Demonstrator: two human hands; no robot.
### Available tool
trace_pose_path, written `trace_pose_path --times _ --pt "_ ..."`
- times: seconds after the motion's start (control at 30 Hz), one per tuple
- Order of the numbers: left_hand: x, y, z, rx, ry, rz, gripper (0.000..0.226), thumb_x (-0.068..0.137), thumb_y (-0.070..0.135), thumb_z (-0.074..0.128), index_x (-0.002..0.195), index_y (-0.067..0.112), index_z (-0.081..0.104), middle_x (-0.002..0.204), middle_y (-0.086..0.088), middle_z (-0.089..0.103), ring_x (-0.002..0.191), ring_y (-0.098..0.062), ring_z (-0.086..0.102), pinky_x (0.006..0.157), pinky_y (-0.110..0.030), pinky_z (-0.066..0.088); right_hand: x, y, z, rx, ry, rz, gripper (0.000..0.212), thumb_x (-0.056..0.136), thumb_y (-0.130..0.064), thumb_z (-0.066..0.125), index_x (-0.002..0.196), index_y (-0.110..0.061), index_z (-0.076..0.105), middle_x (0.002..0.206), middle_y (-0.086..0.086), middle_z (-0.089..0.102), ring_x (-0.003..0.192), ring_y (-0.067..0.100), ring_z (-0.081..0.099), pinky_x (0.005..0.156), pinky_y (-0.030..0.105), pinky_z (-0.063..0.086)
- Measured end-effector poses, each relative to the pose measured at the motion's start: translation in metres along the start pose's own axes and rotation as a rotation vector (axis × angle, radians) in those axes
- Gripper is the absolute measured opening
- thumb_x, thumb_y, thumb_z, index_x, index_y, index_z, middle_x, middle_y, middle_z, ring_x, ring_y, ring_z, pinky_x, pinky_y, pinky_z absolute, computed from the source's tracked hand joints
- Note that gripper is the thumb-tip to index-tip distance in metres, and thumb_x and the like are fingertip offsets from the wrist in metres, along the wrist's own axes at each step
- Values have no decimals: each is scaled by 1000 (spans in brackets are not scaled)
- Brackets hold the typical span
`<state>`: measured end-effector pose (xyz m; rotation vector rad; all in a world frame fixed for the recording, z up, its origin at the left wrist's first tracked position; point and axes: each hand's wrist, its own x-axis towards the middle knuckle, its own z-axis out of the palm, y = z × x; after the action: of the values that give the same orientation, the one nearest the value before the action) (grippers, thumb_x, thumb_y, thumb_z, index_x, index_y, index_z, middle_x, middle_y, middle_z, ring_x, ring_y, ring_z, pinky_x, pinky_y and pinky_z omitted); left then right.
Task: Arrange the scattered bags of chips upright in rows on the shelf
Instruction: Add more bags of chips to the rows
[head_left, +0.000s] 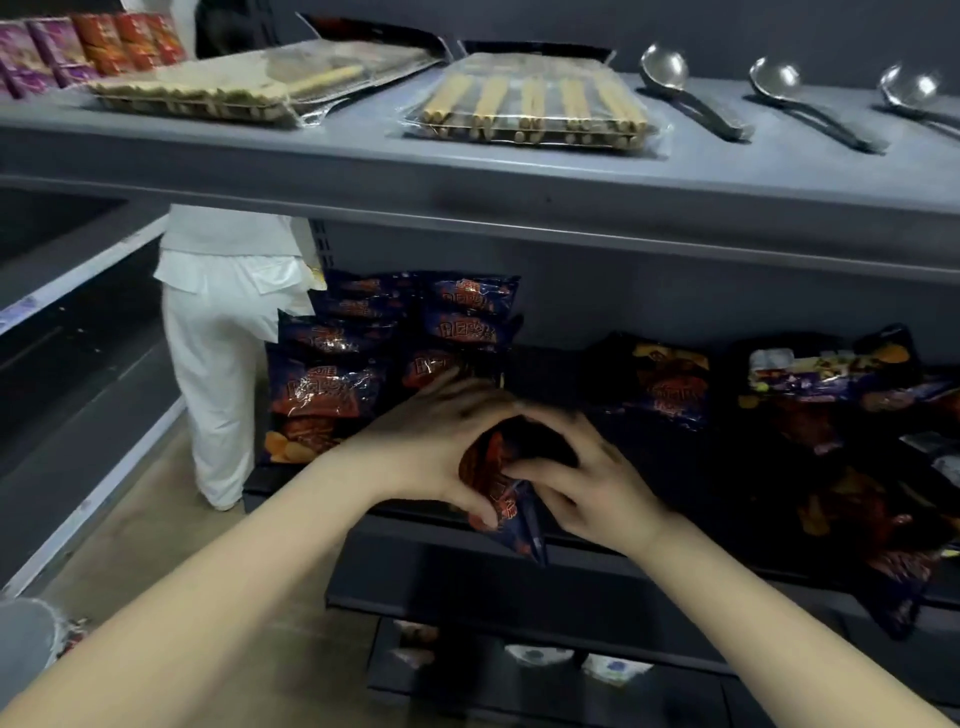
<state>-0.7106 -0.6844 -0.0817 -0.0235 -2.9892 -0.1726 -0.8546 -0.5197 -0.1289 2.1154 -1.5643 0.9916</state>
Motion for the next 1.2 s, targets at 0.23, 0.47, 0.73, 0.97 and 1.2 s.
trace_pose_path --times 0.23,0.47,0.73,0.97,1.2 --pt "4 7 7 -111 15 -121 95 51 72 71 126 32 30 126 8 46 117 -10 36 92 -15 25 -2 -1 1 -125 79 3 31 85 -12 68 111 -26 58 135 6 39 121 25 43 95 39 43" --pt "17 10 15 -442 90 -221 91 55 71 68 129 45 23 121 20 48 103 3 48 79 -4 35 -5 2 -15 -160 195 108 36 85 -2 65 116 -18 56 134 11 40 125 26 45 93 45 46" --pt "30 8 29 -962 471 -584 80 51 65 73 119 40 39 100 26 57 91 20 53 72 0 39 -19 -7 -12 -195 197 274 39 88 -25 63 124 -18 50 139 11 35 128 30 39 100 48 42" --pt "29 19 53 -972 501 -671 62 70 45 75 118 39 38 99 29 53 86 26 48 70 1 36 -13 -13 13 -137 -66 453 88 75 -51 69 146 -27 22 156 7 -4 140 38 19 102 49 42" --pt "6 12 50 -934 550 -680 55 71 54 71 113 46 36 103 29 53 89 27 49 69 5 36 -1 -16 33 -15 -88 505 92 77 -23 76 145 -34 15 155 11 6 137 35 28 88 44 54"
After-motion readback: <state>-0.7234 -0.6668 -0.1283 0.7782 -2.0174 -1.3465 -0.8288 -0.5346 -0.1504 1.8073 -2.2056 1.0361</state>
